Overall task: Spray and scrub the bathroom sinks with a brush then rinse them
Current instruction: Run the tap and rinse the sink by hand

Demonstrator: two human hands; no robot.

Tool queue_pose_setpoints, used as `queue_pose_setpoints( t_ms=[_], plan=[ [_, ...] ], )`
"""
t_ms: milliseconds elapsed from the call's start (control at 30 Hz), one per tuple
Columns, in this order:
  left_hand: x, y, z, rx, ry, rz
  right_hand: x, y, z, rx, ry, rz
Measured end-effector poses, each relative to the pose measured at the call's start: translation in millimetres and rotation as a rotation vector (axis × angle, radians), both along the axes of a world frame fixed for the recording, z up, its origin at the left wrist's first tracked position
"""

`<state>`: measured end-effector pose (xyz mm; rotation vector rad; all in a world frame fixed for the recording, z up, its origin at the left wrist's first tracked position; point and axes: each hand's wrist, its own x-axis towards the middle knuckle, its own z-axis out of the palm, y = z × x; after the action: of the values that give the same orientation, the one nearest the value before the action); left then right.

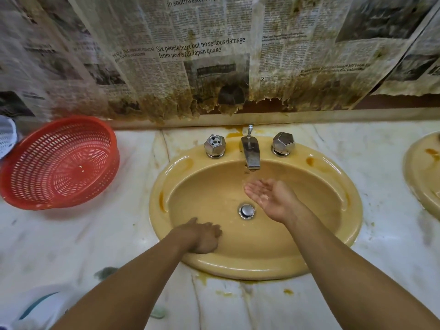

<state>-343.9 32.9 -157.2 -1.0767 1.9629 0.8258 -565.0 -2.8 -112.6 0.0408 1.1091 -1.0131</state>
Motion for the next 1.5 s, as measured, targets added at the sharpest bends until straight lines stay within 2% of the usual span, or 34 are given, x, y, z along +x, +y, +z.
queue_pose_setpoints(
  t_ms=[100,267,467,733,933,1167,1367,1500],
  plan=[
    [-6,-10,-19,0.008,-0.006,-0.077,-5,1,-10,0.007,0.029,0.0],
    [-22,-22,-41,-0.106,0.011,-0.179,-11,1,-17,0.005,0.092,0.053],
    [-27,-34,-52,-0.228,-0.008,-0.275,-18,-5,-15,0.023,0.154,0.21],
    [-25,-49,-44,-0.18,0.005,-0.386,-17,-9,-13,0.045,0.194,0.355],
    [-34,-43,-58,-0.27,0.017,-0.322,-19,-4,-13,0.025,0.199,0.329],
    [-21,-45,-41,-0.084,0.017,-0.395,-24,5,-15,0.016,0.147,0.276],
    [-30,-54,-56,-0.341,-0.06,-0.344,-21,9,-15,0.009,0.108,0.237],
    [-36,-46,-58,-0.276,-0.041,-0.309,-22,11,-17,0.014,0.108,0.208]
  ],
)
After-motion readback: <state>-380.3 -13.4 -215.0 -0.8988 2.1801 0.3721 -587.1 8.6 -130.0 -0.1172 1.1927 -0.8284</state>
